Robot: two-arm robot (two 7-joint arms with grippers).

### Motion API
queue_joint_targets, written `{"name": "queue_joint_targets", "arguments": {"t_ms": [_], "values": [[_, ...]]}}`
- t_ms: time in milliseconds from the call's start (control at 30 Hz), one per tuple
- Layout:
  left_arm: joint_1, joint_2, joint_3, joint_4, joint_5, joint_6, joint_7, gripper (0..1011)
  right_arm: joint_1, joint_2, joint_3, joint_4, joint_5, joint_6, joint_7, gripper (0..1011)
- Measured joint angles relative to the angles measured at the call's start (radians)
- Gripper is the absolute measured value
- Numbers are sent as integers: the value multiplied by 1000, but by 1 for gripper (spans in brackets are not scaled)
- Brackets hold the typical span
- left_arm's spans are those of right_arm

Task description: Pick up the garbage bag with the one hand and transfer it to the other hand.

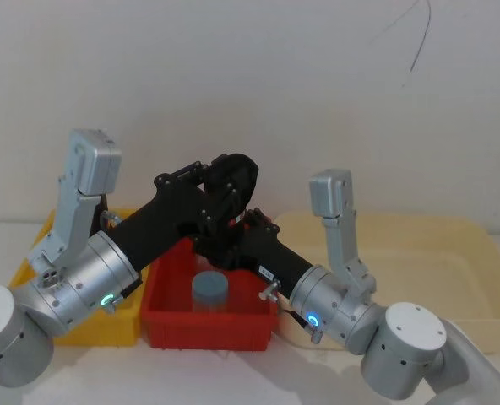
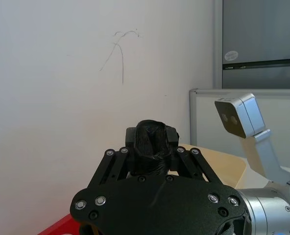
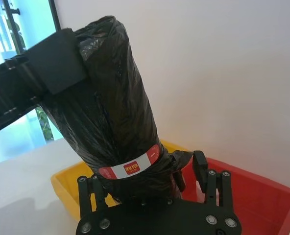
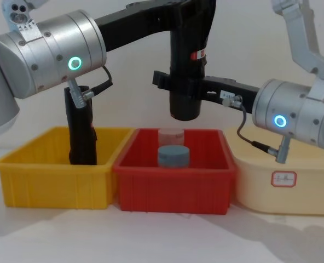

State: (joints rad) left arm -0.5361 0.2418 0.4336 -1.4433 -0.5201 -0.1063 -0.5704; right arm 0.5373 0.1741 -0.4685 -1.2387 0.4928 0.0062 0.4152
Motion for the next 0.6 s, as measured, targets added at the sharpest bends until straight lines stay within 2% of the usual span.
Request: {"name": "queue_joint_targets", "arguments": {"t_ms": [167,333,600], "values": [[0,0,0,0,0,0,0,339,2,-3,0,2,-5,11,-1,992],[0,0,0,0,0,0,0,339,3,-4,1,2,-11,22,-2,908],[0,0,0,0,0,0,0,339,-2,-5,5,-2,-16,30,-2,646]]}}
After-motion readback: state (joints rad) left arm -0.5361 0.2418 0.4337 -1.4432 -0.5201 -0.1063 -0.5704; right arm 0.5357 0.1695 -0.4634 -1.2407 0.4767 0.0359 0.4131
